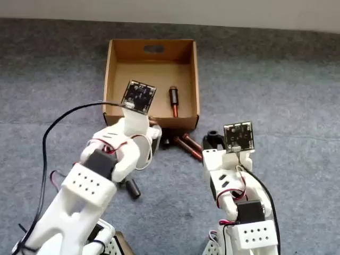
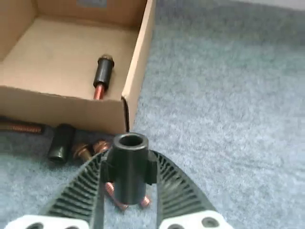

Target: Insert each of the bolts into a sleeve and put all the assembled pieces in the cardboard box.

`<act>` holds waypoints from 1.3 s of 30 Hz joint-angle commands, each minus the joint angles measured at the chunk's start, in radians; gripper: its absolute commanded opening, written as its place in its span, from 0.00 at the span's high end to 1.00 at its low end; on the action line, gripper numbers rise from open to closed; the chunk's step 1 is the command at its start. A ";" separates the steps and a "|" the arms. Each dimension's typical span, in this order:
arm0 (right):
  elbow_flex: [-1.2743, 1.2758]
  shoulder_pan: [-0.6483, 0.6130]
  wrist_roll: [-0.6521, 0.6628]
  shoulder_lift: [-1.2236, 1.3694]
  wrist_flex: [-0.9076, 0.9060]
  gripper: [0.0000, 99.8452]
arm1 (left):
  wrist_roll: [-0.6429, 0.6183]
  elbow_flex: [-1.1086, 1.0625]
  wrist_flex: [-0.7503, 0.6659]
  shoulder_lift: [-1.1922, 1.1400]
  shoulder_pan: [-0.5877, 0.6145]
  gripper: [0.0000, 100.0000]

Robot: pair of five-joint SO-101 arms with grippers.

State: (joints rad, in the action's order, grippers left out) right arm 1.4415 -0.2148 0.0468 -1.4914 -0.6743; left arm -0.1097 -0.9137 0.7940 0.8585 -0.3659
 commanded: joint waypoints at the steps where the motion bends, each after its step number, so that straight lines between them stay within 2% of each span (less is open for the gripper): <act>1: -0.053 0.004 -0.003 -0.031 0.035 0.99 | 0.025 0.022 -0.029 0.150 -0.013 0.99; 4: -0.081 -0.001 -0.009 -0.012 0.128 0.99 | 0.023 0.045 -0.068 0.248 -0.013 0.99; 8: -0.081 -0.073 -0.011 0.025 0.308 0.99 | 0.023 0.051 -0.189 0.348 -0.013 0.99; 11: -0.073 -0.113 -0.011 0.053 0.366 0.99 | 0.025 0.050 -0.261 0.384 -0.013 0.99; 20: -0.082 -0.122 -0.023 0.064 0.374 0.99 | 0.023 0.041 -0.414 0.389 -0.048 0.99; 24: -0.073 -0.119 -0.137 0.035 0.414 0.99 | 0.023 -0.019 -0.554 0.389 -0.117 0.99; 31: -0.071 -0.117 -0.144 0.022 0.412 0.99 | 0.023 -0.160 -0.839 0.387 -0.179 0.99; 36: -0.070 -0.117 -0.144 0.022 0.409 0.99 | 0.029 -0.154 -0.901 0.361 -0.208 0.99; 39: -0.070 -0.117 -0.144 0.022 0.409 0.99 | 0.031 -0.117 -0.942 0.248 -0.191 0.99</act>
State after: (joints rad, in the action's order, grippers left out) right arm 1.4216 -0.3330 -0.0882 -1.4515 -0.2846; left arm -0.0867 -1.0856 -0.1020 1.1868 -0.5623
